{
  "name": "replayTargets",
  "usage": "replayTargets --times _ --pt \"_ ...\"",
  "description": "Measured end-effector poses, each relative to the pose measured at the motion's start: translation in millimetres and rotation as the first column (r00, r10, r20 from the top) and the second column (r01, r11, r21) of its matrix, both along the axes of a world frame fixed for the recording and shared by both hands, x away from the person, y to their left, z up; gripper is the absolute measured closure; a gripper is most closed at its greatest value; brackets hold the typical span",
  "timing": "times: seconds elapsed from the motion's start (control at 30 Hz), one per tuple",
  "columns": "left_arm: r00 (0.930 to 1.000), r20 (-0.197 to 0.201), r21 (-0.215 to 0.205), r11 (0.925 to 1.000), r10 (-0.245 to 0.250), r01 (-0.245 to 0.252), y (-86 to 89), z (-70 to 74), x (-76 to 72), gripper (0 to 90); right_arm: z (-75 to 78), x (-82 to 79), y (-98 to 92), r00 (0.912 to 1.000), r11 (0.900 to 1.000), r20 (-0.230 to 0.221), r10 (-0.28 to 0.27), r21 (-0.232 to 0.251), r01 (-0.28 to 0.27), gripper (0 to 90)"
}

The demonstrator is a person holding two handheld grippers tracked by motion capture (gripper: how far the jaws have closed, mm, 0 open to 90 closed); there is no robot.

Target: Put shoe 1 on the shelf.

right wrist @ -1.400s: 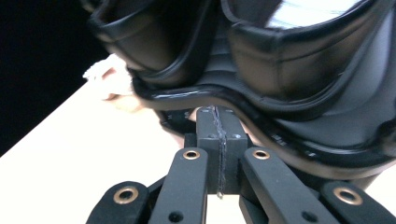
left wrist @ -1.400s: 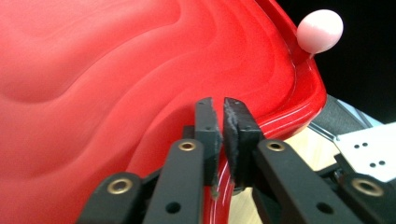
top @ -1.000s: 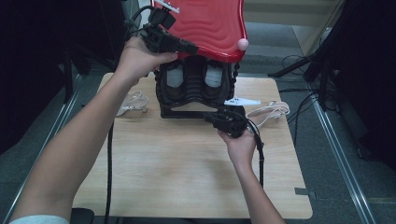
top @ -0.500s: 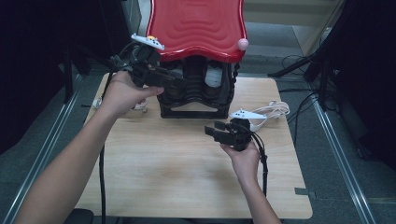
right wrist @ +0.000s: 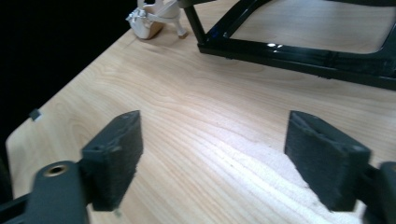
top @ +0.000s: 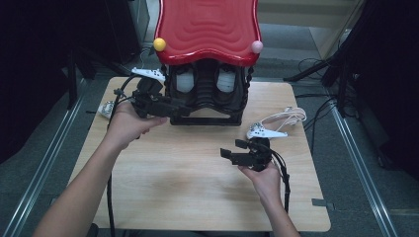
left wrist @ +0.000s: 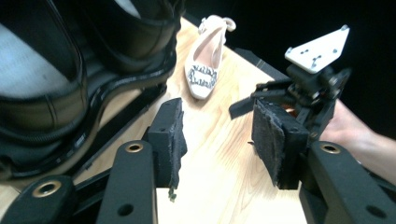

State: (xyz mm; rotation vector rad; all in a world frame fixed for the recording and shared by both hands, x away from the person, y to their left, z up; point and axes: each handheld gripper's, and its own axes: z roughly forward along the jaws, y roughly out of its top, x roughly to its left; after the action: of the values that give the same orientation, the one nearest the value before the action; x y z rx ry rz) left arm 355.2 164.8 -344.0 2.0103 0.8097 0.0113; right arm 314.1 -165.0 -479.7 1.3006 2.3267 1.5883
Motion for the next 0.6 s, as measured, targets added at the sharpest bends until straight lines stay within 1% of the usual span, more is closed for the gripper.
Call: replayTargets --times 0.03,0.07,0.1,0.17,0.2,0.23,0.27,0.3,0.33,0.37,0.4,0.43,0.53,0.57,0.6 --pt "1.0000 -0.007 0.004 1.0000 0.001 -0.001 0.5 -4.5 -1.0 52.3 -0.7 -1.4 -1.5 1.0000 1.000 -0.003 -0.003 0.008 0.003 19.6" --pt "1.0000 -0.006 0.013 0.9999 0.004 -0.004 1.0 -9.5 -1.9 52.0 -1.4 -2.9 -3.2 1.0000 1.000 -0.007 -0.003 0.014 0.003 22.0" --pt "0.9999 -0.008 0.021 0.9998 0.006 -0.006 1.8 -14.5 -3.1 51.5 -2.4 -4.1 -4.9 0.9999 1.000 -0.009 0.007 0.023 -0.007 22.2" --pt "1.0000 0.002 0.024 0.9997 0.000 0.000 3.8 -26.2 -5.5 51.1 -3.7 -6.8 -7.1 1.0000 1.000 -0.008 0.001 0.009 -0.001 29.7" --pt "1.0000 0.003 0.020 0.9998 -0.002 0.002 5.1 -32.4 -6.4 51.1 -3.8 -8.6 -8.0 1.0000 1.000 -0.010 0.001 -0.004 -0.001 31.6" --pt "1.0000 -0.002 0.018 0.9998 0.001 -0.001 6.0 -36.7 -7.1 51.0 -3.8 -10.0 -8.8 1.0000 1.000 -0.004 0.000 -0.014 0.000 33.7" --pt "0.9999 -0.016 0.010 0.9999 0.001 -0.001 7.3 -43.7 -7.9 50.9 -4.0 -11.1 -9.7 1.0000 1.000 0.005 -0.003 -0.020 0.003 35.6" --pt "0.9998 -0.020 0.010 0.9999 0.007 -0.006 8.3 -48.9 -8.5 50.9 -4.0 -12.9 -11.7 1.0000 1.000 0.007 -0.006 -0.019 0.006 40.2" --pt "0.9996 -0.026 0.011 0.9999 0.010 -0.010 9.2 -53.7 -9.4 50.8 -4.4 -13.9 -13.7 0.9999 1.000 0.014 -0.002 -0.013 0.002 41.8" --pt "0.9995 -0.030 0.020 0.9998 0.011 -0.010 10.1 -57.8 -10.0 50.9 -4.6 -15.0 -15.1 0.9999 1.000 0.011 -0.009 -0.009 0.009 43.1" --pt "0.9994 -0.029 0.026 0.9995 0.019 -0.018 10.9 -61.8 -11.1 50.8 -4.8 -15.7 -16.6 1.0000 1.000 0.008 -0.003 -0.012 0.003 45.0" --pt "0.9993 -0.030 0.029 0.9993 0.023 -0.022 11.7 -65.4 -12.0 50.9 -5.3 -16.3 -18.0 0.9999 1.000 0.010 0.004 -0.020 -0.004 49.2" --pt "0.9990 -0.034 0.048 0.9985 0.029 -0.027 15.2 -74.2 -14.5 50.8 -7.0 -18.0 -21.2 0.9995 0.999 -0.014 0.028 -0.029 -0.029 57.5" --pt "0.9989 -0.024 0.067 0.9970 0.041 -0.040 16.3 -77.1 -15.6 50.7 -6.9 -19.8 -21.9 0.9997 0.999 -0.011 0.023 -0.036 -0.023 57.8" --pt "0.9990 -0.017 0.077 0.9962 0.042 -0.041 18.6 -79.9 -16.6 50.8 -6.9 -21.1 -22.4 0.9998 0.999 -0.006 0.021 -0.034 -0.021 57.9"
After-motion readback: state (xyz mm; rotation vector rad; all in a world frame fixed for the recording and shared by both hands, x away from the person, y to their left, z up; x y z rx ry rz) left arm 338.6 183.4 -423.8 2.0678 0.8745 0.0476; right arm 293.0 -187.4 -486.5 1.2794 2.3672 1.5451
